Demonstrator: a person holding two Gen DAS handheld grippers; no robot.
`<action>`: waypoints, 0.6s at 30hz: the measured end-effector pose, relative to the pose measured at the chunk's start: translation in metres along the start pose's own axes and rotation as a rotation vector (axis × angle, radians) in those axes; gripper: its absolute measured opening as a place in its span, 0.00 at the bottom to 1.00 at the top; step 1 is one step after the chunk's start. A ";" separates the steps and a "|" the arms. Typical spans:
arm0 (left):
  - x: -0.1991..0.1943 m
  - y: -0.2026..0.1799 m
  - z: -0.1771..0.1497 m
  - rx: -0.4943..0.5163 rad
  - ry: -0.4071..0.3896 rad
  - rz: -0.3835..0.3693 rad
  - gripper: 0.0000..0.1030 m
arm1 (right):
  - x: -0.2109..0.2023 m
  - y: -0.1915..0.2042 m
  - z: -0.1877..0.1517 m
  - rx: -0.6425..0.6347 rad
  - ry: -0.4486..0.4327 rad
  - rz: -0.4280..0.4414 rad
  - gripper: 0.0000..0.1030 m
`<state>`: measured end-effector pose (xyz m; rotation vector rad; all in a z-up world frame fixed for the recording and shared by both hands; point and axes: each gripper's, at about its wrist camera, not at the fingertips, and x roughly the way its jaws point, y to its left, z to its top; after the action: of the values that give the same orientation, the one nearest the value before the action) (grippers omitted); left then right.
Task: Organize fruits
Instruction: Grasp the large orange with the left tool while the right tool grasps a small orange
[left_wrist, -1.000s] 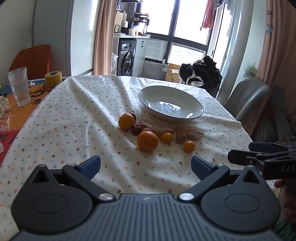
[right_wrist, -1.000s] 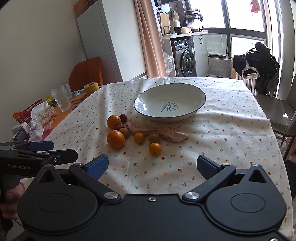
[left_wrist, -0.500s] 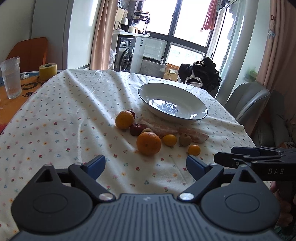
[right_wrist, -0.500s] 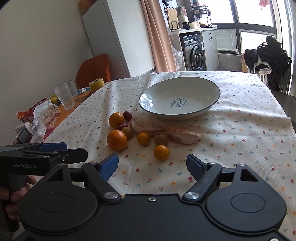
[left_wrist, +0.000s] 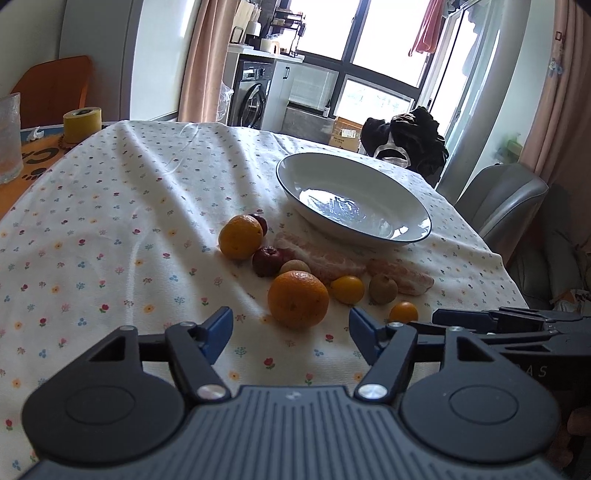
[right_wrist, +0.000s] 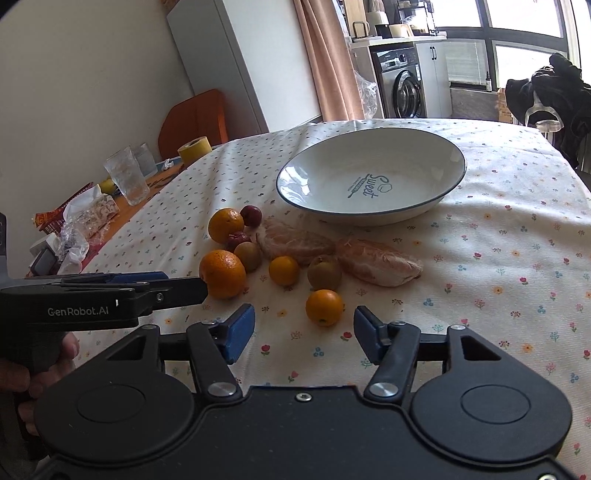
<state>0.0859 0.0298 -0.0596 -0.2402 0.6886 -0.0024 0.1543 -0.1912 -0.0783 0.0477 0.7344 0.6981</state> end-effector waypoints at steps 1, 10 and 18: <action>0.002 0.000 0.001 0.000 0.000 -0.002 0.65 | 0.002 -0.001 0.000 0.002 0.003 0.000 0.52; 0.028 0.000 0.006 0.004 0.025 0.003 0.60 | 0.017 -0.008 0.002 0.001 0.021 -0.009 0.44; 0.040 -0.001 0.004 0.009 -0.001 0.022 0.42 | 0.022 -0.007 0.006 -0.028 0.024 -0.022 0.22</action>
<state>0.1195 0.0268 -0.0814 -0.2243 0.6905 0.0155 0.1740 -0.1825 -0.0894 0.0061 0.7466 0.6888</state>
